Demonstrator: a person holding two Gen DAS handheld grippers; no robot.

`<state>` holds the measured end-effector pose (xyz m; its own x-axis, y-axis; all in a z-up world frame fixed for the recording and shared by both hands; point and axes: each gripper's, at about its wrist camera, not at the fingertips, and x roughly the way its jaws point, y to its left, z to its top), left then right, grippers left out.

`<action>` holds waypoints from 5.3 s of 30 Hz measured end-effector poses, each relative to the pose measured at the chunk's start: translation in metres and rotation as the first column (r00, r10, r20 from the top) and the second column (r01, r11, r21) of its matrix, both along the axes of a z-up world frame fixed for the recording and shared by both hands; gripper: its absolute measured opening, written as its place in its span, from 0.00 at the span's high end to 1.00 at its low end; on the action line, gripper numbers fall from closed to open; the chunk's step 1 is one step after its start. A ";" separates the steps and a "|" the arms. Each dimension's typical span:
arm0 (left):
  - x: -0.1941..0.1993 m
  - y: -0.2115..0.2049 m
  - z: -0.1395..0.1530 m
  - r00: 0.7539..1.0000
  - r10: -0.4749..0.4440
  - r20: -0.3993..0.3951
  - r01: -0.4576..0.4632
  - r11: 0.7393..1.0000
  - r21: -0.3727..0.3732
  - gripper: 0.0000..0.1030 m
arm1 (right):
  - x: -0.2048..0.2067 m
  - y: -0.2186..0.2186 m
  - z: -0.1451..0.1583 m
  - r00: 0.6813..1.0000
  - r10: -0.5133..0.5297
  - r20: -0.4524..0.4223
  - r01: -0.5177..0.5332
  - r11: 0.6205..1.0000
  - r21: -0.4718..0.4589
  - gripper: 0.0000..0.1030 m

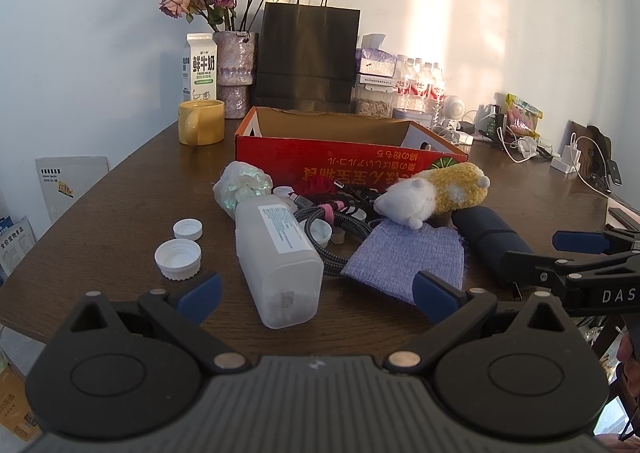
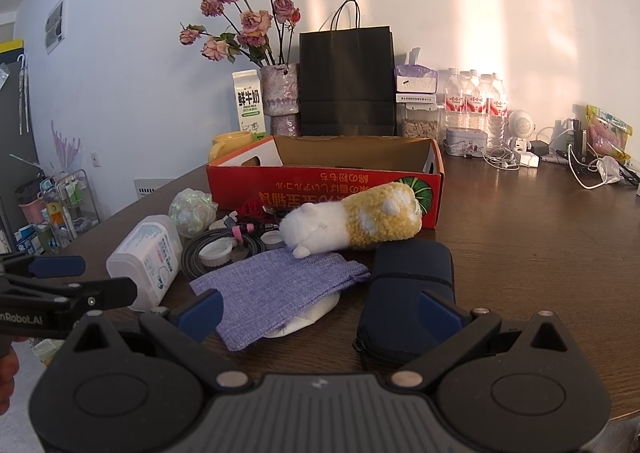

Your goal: Organize objects

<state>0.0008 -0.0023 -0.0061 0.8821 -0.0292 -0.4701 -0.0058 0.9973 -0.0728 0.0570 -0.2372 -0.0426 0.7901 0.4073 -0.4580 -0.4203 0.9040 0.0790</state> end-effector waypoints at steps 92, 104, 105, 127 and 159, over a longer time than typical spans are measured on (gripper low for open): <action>0.111 0.003 0.055 0.981 -0.012 0.194 0.023 0.998 -0.052 0.59 | 0.110 -0.014 0.055 0.990 0.053 0.134 -0.051 0.998 -0.020 0.36; 0.207 0.002 0.077 0.978 0.014 0.206 0.007 0.994 -0.105 0.59 | 0.211 0.032 0.071 0.987 0.055 0.149 -0.060 0.998 0.029 0.36; 0.216 0.002 0.077 0.979 0.017 0.205 0.004 0.995 -0.102 0.59 | 0.220 0.035 0.070 0.988 0.051 0.146 -0.057 0.998 0.034 0.36; 0.312 0.020 0.025 0.994 0.087 0.062 -0.080 0.990 -0.113 0.57 | 0.314 0.059 0.019 0.999 -0.013 -0.046 0.014 1.000 0.017 0.33; 0.255 0.020 0.057 0.978 0.161 0.130 -0.157 0.987 -0.045 0.00 | 0.265 0.039 0.050 0.997 -0.030 0.070 0.029 0.999 0.022 0.00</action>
<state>0.2560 0.0176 0.0507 0.9313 0.1025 -0.3496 -0.1522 0.9813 -0.1178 0.3217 -0.1980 0.0076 0.8321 0.3924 -0.3920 -0.3985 0.9145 0.0695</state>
